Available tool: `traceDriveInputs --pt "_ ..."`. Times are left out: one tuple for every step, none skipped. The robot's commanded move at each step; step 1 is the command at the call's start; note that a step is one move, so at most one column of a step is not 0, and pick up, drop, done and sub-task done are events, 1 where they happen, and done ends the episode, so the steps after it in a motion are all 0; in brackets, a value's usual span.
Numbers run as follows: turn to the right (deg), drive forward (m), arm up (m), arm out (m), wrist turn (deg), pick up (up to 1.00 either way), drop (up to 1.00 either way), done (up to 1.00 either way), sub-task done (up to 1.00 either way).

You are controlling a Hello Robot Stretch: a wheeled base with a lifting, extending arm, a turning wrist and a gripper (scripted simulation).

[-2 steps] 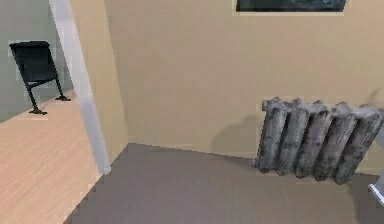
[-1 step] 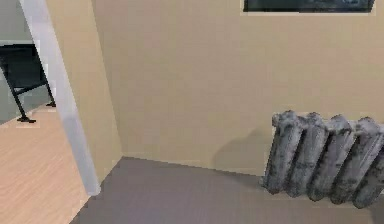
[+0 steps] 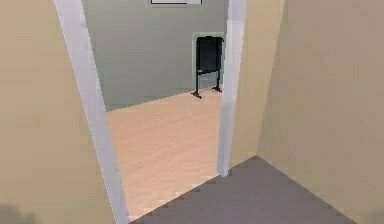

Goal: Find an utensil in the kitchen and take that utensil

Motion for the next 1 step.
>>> traceDriveInputs --pt "-3.0 0.0 0.0 0.0 0.0 0.0 0.0 0.0 0.0"
